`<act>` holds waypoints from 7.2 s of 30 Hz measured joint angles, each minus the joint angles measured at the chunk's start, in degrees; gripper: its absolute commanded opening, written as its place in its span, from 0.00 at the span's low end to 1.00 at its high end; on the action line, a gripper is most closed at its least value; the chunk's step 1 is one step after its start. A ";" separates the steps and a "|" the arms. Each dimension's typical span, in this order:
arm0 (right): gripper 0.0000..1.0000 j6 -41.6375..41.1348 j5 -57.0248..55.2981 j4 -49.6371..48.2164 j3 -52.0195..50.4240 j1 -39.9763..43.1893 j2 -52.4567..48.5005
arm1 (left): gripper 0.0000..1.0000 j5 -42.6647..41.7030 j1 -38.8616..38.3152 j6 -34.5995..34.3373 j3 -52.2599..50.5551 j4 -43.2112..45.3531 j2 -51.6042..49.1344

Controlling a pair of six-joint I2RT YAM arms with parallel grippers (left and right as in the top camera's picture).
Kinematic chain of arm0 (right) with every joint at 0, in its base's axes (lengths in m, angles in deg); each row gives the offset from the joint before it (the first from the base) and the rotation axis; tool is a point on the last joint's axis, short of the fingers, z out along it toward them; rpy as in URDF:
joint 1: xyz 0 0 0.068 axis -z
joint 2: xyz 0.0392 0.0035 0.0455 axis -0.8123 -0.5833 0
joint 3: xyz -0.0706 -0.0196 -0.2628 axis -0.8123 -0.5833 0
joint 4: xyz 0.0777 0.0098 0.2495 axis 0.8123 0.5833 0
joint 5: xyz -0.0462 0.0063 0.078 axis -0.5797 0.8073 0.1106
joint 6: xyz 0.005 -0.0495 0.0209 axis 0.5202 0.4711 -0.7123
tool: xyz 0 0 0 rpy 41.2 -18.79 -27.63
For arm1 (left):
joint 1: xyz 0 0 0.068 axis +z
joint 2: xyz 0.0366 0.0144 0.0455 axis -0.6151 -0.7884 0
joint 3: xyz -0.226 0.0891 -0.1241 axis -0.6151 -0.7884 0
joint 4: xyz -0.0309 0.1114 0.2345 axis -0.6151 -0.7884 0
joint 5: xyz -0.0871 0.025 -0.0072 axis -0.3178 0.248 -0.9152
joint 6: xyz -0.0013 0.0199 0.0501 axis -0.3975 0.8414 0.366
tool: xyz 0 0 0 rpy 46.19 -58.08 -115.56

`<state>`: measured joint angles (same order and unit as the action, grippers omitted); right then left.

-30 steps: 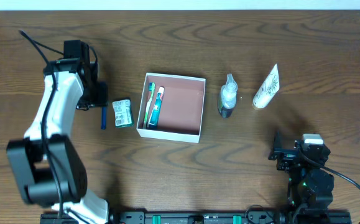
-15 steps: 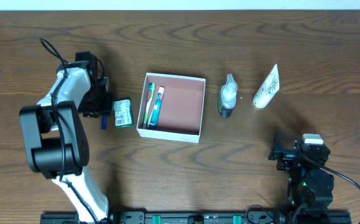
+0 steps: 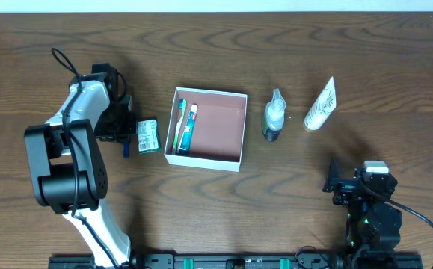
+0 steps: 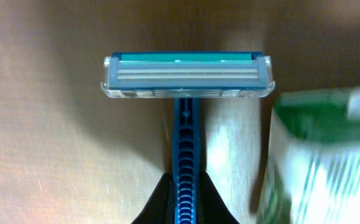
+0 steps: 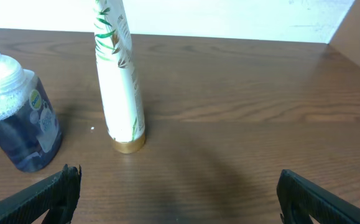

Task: Pack container
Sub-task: 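Grasp the blue razor with the left gripper, then place the blue razor into the box and release it, then grasp the green-white soap bar with the left gripper, then lower the soap bar into the box and open the left gripper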

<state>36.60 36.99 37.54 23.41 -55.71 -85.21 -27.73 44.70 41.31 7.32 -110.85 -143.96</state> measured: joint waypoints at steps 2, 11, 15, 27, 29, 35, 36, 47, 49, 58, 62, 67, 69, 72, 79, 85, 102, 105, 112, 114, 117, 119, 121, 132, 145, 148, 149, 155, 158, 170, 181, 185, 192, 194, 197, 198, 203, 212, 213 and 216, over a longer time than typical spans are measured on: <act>0.99 0.00 0.00 0.00 0.00 0.00 0.00 | 0.06 0.11 0.00 -0.55 0.00 -1.95 1.95; 0.99 0.00 0.00 0.00 0.00 0.00 0.00 | 0.06 -0.76 -6.40 -3.15 2.95 -2.99 26.64; 0.99 0.00 0.00 0.00 0.00 0.00 0.00 | 0.06 -1.44 -14.36 -5.05 3.50 -0.63 31.91; 0.99 0.00 0.00 0.00 0.00 0.00 0.00 | 0.06 -2.03 -27.45 -9.07 -1.77 9.27 19.08; 0.99 0.00 0.00 0.00 0.00 0.00 0.00 | 0.06 -2.03 -28.13 -9.49 -1.79 9.99 16.50; 0.99 0.00 0.00 0.02 0.00 0.00 0.00 | 0.06 -2.05 -29.11 -10.14 -1.86 11.89 10.82; 0.99 0.00 0.00 0.00 0.00 0.00 0.00 | 0.05 -2.03 -29.09 -10.58 -1.88 12.26 10.34; 0.99 0.00 0.00 0.00 0.00 0.00 0.00 | 0.17 -2.05 -29.11 -13.29 -1.88 13.11 7.43; 0.99 0.00 0.00 0.00 0.00 0.00 0.00 | 0.26 -2.05 -29.11 -13.64 -1.88 13.11 7.37; 0.99 0.00 0.00 0.00 0.00 0.00 0.00 | 0.29 -2.05 -29.11 -14.16 -1.88 13.07 7.37; 0.99 0.00 0.00 0.00 0.00 0.00 0.00 | 0.29 -2.69 -29.11 -14.19 -1.88 11.50 7.52; 0.99 0.00 0.00 0.00 0.00 0.00 0.00 | 0.32 -4.68 -29.11 -14.19 0.61 6.23 11.72; 0.99 0.00 -0.02 0.00 0.00 0.00 0.00 | 0.36 -5.07 -29.09 -14.08 2.56 5.90 16.76; 0.99 0.00 -0.02 0.00 0.00 0.00 0.00 | 0.48 -3.85 -29.00 -14.08 5.18 5.95 25.62; 0.99 0.00 0.00 0.00 0.00 0.00 0.00 | 0.59 6.19 -21.09 -14.16 6.56 -0.63 34.16; 0.99 0.00 0.00 0.00 0.00 0.00 0.00 | 0.69 5.09 -10.21 -11.74 1.18 -0.52 25.46; 0.99 0.00 0.00 0.00 0.00 0.00 0.00 | 0.73 -1.55 -7.61 -7.56 0.22 1.31 8.15; 0.99 0.00 0.00 0.00 0.00 0.00 0.00 | 0.73 -3.08 -7.61 -7.32 0.02 1.38 6.27; 0.99 0.02 0.00 0.00 0.00 0.00 0.00 | 0.73 -4.72 -7.61 -6.82 -0.39 1.97 3.34; 0.99 0.02 0.00 0.00 0.00 0.00 0.00 | 0.73 -4.83 -7.61 -6.84 -0.39 2.08 2.73; 0.99 0.00 0.00 0.00 0.00 0.00 0.00 | 0.70 -4.85 -7.61 -6.82 -0.39 2.49 1.53; 0.98 0.00 0.00 0.00 0.00 0.00 0.00 | 0.57 -4.94 -7.61 -6.95 -0.39 2.56 0.59; 0.99 0.00 0.00 0.00 0.00 0.00 0.00 | 0.36 -5.16 -7.61 -6.97 -0.37 2.43 -0.13; 0.99 0.00 -0.02 0.00 0.00 0.00 0.00 | 0.23 -5.64 -7.56 -6.64 1.92 -5.60 1.68; 0.99 0.00 0.00 0.00 0.00 0.00 0.00 | 0.24 -5.57 -15.15 -6.86 9.44 -7.37 28.17; 0.99 0.00 0.00 0.00 0.00 0.00 0.00 | 0.24 -5.64 -20.17 -7.10 8.92 -5.55 26.71; 0.99 0.00 0.00 0.02 0.00 0.00 0.00 | 0.24 -5.68 -21.57 -7.17 8.44 -4.57 26.05; 0.99 0.00 -0.02 0.00 0.00 0.00 0.00 | 0.24 -4.07 -27.61 -8.83 4.26 0.57 19.26; 0.99 0.00 -0.02 0.00 0.00 0.00 0.00 | 0.24 -2.23 -27.74 -9.88 3.78 1.77 14.86; 0.99 0.00 0.00 0.00 0.00 0.00 0.00 | 0.28 -0.17 -27.52 -10.97 3.78 5.03 4.87; 0.99 0.02 0.00 0.00 0.00 0.00 0.00 | 0.40 1.36 -27.54 -11.23 3.78 4.79 5.95; 0.99 0.00 0.00 0.00 0.00 0.00 0.00 | 0.45 1.68 -27.74 -11.37 3.78 4.79 9.38; 0.99 0.00 0.00 0.00 0.00 0.00 0.00 | 0.45 1.68 -28.35 -11.39 3.78 4.85 18.18; 0.99 0.00 0.00 0.00 0.00 0.00 0.00 | 0.44 1.68 -28.35 -11.39 3.78 4.83 19.15; 0.99 0.02 0.00 0.00 0.00 0.00 0.00 | 0.45 1.68 -28.39 -11.39 3.78 4.83 18.69; 0.99 0.00 0.00 0.00 0.00 0.00 0.00 | 0.45 1.70 -28.39 -11.39 3.78 4.83 18.18; 0.99 0.00 0.00 0.00 0.00 0.00 0.00 | 0.45 1.68 -28.50 -11.39 3.78 4.92 12.70; 0.99 0.02 0.00 0.00 0.00 0.00 0.00 | 0.45 2.21 -28.61 -11.39 3.67 5.62 6.19; 0.99 0.00 0.00 0.00 0.00 0.00 0.00 | 0.46 2.36 -28.61 -11.41 3.67 5.70 6.19; 0.99 0.00 0.00 0.00 0.00 0.00 0.00 | 0.73 2.78 -28.61 -11.19 3.67 5.73 6.19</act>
<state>36.60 36.99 37.54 23.41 -55.71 -85.21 -24.95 16.09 30.12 10.99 -105.12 -137.78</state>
